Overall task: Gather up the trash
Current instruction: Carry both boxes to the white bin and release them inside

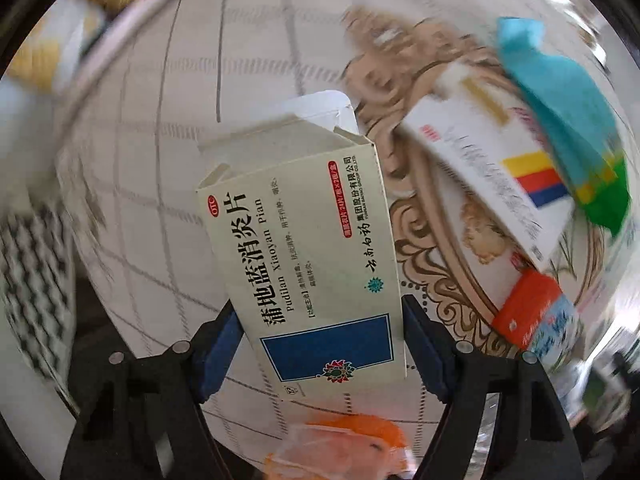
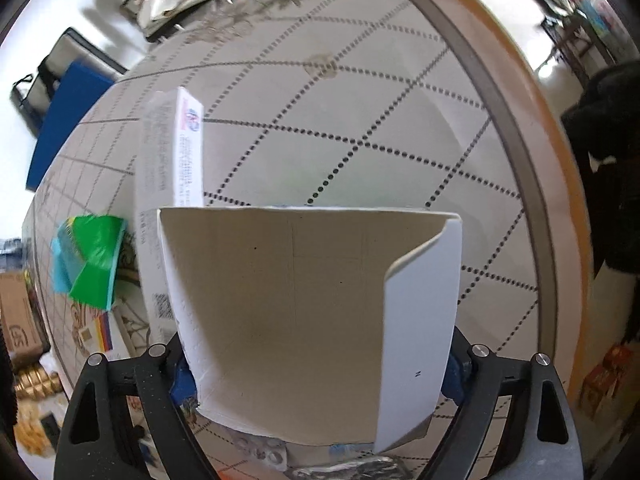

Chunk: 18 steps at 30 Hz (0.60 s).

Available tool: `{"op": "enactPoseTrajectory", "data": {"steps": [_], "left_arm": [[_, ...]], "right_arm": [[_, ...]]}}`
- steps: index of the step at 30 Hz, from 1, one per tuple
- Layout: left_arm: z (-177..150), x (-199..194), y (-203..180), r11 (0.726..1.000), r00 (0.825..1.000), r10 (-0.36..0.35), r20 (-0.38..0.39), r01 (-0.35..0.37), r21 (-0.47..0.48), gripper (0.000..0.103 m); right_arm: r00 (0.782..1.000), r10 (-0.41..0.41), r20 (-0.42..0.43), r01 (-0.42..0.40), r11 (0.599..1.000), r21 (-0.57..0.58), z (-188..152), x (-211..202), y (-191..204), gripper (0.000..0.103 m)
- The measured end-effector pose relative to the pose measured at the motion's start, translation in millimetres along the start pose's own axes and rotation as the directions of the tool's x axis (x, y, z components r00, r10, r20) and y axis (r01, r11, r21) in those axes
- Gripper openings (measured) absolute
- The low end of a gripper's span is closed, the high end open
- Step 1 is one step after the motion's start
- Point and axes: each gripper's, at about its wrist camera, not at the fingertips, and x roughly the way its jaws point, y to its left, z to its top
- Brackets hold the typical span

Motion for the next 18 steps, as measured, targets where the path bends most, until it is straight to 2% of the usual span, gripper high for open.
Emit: {"op": "enactPoseTrajectory", "data": {"steps": [2, 5, 10, 13, 16, 18], "left_arm": [[-9, -25, -15, 0.996, 0.996, 0.029, 0.08, -0.036, 0.082, 0.075], [-35, -70, -37, 0.981, 0.979, 0.046, 0.198, -0.082, 0.178, 0.075], [-88, -134, -51, 0.955, 0.947, -0.026, 0.321, -0.071, 0.287, 0.075], [-113, -159, -28, 0.941, 0.929, -0.091, 0.358, -0.038, 0.336, 0.075], [-163, -180, 5, 0.92, 0.903, -0.156, 0.4, -0.014, 0.391, 0.075], [-185, -173, 40, 0.909, 0.895, -0.195, 0.401, 0.012, 0.416, 0.075]], "right_arm": [[0.999, 0.004, 0.033, -0.003, 1.0, -0.025, -6, -20, -8, 0.092], [0.996, 0.013, 0.093, -0.006, 0.997, -0.076, -19, -45, -8, 0.092], [0.985, 0.055, 0.166, -0.025, 0.984, -0.175, -64, -92, -12, 0.092], [0.976, 0.098, 0.192, -0.056, 0.976, -0.211, -106, -111, -9, 0.092], [0.972, 0.147, 0.184, -0.105, 0.97, -0.22, -168, -128, -18, 0.092], [0.972, 0.171, 0.159, -0.13, 0.962, -0.239, -207, -128, -14, 0.092]]}}
